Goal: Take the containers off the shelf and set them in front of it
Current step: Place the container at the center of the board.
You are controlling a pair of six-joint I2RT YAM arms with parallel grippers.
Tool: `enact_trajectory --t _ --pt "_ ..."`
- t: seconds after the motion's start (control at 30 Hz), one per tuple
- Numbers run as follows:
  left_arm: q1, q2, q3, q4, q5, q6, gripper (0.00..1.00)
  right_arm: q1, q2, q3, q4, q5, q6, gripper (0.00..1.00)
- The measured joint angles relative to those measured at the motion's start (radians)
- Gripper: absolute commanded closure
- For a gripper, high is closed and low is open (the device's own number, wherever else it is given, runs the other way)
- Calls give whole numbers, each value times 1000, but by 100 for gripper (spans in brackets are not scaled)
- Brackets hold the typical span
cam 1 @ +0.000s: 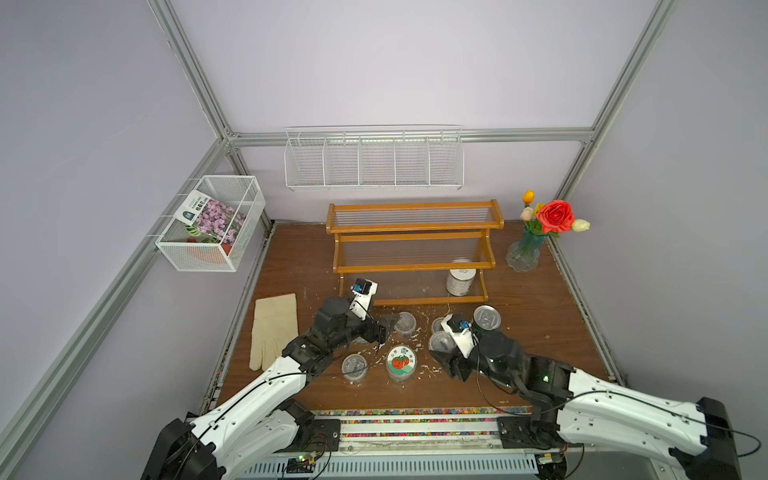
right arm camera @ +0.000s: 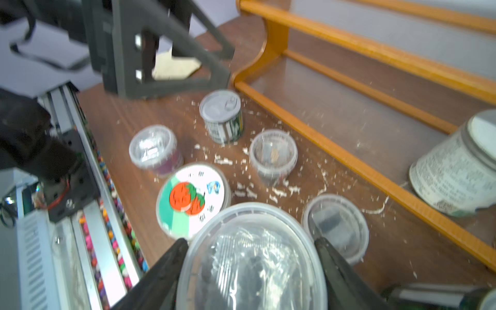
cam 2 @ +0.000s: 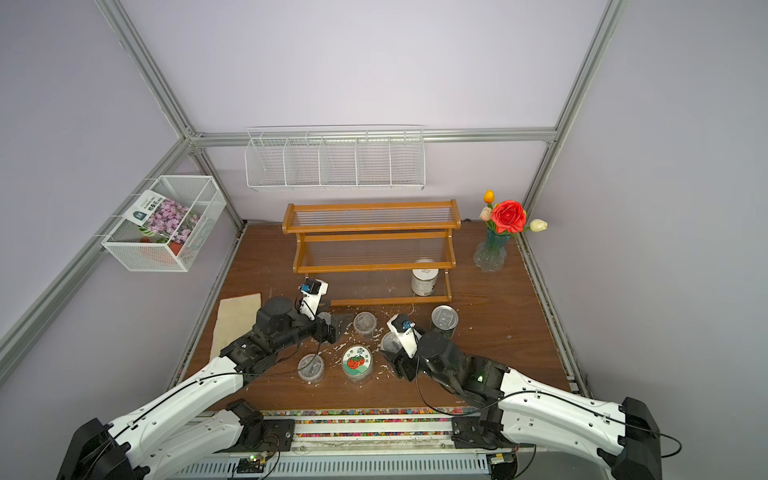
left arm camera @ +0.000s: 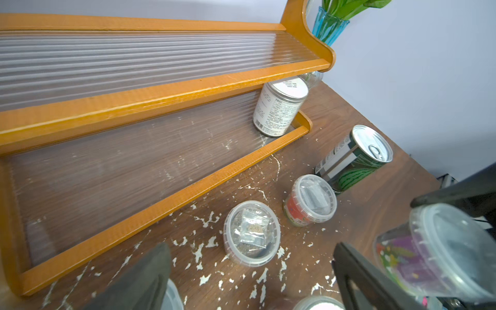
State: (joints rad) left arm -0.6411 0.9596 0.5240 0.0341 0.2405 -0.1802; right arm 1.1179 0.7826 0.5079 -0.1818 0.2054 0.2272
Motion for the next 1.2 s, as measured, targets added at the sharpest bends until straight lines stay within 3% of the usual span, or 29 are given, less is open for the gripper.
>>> enact_trajectory --t 0.17,0.37,0.77,1.03,1.2 --pt "0 12 3 21 23 0 3 47 -94 -119 -34 23 27 44" --pt "0 26 19 21 36 0 3 47 -102 -220 -2 35 65 42" --pt "0 29 22 20 38 0 2 25 -6 -272 173 43 98 36" --pt "0 30 22 19 37 0 2 0 67 -287 240 28 102 24" --pt "0 30 22 18 37 0 2 -8 106 -293 282 21 109 21"
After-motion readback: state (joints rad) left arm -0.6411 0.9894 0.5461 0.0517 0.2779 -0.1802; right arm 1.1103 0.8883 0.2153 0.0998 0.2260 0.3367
